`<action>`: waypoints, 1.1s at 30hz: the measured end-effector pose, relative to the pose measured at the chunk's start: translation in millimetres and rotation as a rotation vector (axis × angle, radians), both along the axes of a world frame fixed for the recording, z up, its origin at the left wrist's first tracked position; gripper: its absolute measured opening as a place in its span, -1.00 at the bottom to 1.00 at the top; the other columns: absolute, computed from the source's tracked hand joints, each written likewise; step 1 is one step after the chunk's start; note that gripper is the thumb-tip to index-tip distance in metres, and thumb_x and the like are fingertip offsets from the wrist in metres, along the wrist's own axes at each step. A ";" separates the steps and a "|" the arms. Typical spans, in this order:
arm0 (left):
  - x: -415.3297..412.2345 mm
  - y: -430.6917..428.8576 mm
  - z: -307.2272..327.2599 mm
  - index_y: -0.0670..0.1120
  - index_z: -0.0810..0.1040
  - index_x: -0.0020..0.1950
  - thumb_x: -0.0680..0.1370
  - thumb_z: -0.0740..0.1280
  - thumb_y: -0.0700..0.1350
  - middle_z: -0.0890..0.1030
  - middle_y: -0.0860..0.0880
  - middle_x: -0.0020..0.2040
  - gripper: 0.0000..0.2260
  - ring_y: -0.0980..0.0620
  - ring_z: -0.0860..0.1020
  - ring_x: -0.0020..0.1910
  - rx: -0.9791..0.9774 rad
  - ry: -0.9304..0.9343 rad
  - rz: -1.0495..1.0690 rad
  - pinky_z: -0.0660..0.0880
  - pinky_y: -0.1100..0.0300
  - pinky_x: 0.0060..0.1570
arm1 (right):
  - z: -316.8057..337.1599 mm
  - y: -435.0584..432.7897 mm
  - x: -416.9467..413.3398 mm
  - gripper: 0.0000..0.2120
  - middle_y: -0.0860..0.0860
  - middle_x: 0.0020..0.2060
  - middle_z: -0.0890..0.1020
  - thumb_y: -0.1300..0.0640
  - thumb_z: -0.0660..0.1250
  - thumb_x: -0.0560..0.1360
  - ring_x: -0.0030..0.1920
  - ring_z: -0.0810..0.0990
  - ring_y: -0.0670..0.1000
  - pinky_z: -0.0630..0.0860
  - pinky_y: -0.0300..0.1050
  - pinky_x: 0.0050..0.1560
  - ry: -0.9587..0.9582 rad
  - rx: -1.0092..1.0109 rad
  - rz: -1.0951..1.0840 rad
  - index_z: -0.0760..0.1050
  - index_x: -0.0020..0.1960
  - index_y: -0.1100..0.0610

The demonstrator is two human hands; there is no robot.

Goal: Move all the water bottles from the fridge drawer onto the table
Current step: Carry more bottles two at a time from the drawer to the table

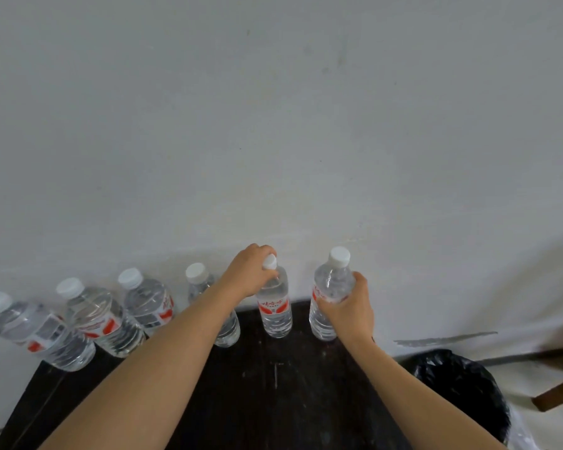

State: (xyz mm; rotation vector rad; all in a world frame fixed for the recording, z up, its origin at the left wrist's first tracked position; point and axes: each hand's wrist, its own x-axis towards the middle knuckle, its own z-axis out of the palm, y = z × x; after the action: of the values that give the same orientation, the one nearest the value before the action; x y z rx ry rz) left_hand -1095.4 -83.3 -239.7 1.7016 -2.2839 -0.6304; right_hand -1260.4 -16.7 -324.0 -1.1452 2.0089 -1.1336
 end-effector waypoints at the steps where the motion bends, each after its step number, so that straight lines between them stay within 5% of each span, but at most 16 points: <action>1: -0.5 -0.3 -0.1 -0.12 0.47 0.19 0.50 0.34 -0.12 0.48 -0.14 0.11 -0.72 -0.08 0.46 0.05 -0.006 -0.001 0.000 0.36 0.16 0.02 | -3.9 -7.0 2.4 -0.34 0.00 0.13 0.50 -0.04 0.49 0.31 0.06 0.54 0.05 0.45 -0.10 -0.02 0.006 -0.001 -0.007 0.25 0.29 0.05; 13: -2.6 -1.1 -4.3 -0.11 0.46 0.18 0.51 0.32 -0.12 0.47 -0.11 0.09 -0.74 0.03 0.42 -0.05 -0.042 0.011 -0.023 0.34 0.23 -0.02 | -27.2 -15.8 7.5 -0.24 0.04 0.25 0.44 -0.06 0.49 0.31 0.21 0.49 0.08 0.49 0.05 0.19 0.187 0.027 0.033 0.17 0.37 0.05; 18: -4.7 5.6 -8.0 -0.10 0.37 0.33 0.54 0.27 -0.12 0.44 -0.13 0.22 -0.64 -0.08 0.45 0.15 -0.087 -0.044 0.040 0.38 0.14 0.12 | -30.6 13.1 3.3 0.01 0.06 0.44 0.26 -0.11 0.47 0.32 0.44 0.23 0.09 0.23 0.07 0.42 0.235 0.141 0.091 -0.12 0.50 0.05; 21: -4.7 21.4 -15.3 -0.04 0.11 0.48 0.57 0.21 -0.11 0.27 -0.15 0.40 -0.49 -0.11 0.32 0.30 -0.159 -0.143 0.074 0.38 0.06 0.21 | -26.5 53.3 -6.0 0.01 0.06 0.51 0.07 -0.16 0.41 0.37 0.49 0.09 0.08 0.17 0.06 0.46 0.248 0.144 0.137 -0.21 0.51 0.06; 24: 0.4 52.4 -19.5 0.03 -0.18 0.51 0.56 0.22 -0.12 -0.05 -0.17 0.53 -0.32 -0.19 0.12 0.46 -0.269 -0.129 0.150 0.25 -0.02 0.37 | -4.3 88.9 -30.9 -0.14 0.12 0.51 0.04 -0.21 0.26 0.45 0.48 0.16 0.13 0.22 0.03 0.42 0.522 0.082 0.272 -0.16 0.51 0.08; 27: 9.4 90.7 -20.1 -0.02 -0.18 0.52 0.55 0.26 -0.08 -0.10 -0.21 0.53 -0.28 -0.22 0.04 0.50 -0.302 -0.125 0.094 0.11 -0.05 0.44 | 24.9 115.7 -68.4 -0.30 0.23 0.33 0.42 -0.31 -0.05 0.48 0.17 0.58 0.19 0.55 0.02 0.06 0.880 -0.081 0.294 0.05 0.46 0.12; 29: 16.5 117.2 -17.3 -0.03 -0.20 0.51 0.55 0.26 -0.05 -0.11 -0.20 0.53 -0.27 -0.21 -0.01 0.51 -0.293 -0.139 0.073 0.02 -0.03 0.45 | 44.3 135.6 -86.8 -0.35 0.20 0.30 0.39 -0.30 -0.22 0.52 0.12 0.61 0.19 0.58 0.01 -0.02 1.019 -0.127 0.320 0.02 0.45 0.09; 33: 29.9 159.7 -10.7 -0.05 -0.15 0.52 0.54 0.26 -0.02 -0.10 -0.18 0.54 -0.28 -0.16 -0.07 0.52 -0.284 -0.154 0.087 0.00 -0.01 0.45 | 74.6 166.2 -102.0 -0.20 0.17 0.29 0.40 -0.30 -0.05 0.41 0.15 0.59 0.17 0.58 0.05 -0.01 1.183 -0.165 0.397 -0.21 0.51 0.05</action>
State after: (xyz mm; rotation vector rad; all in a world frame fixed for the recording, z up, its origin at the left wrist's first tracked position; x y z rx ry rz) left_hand -1065.5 76.4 -250.4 1.7482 -2.2537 -0.1520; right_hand -1362.4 149.6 -249.4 -2.5621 2.2449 -0.3860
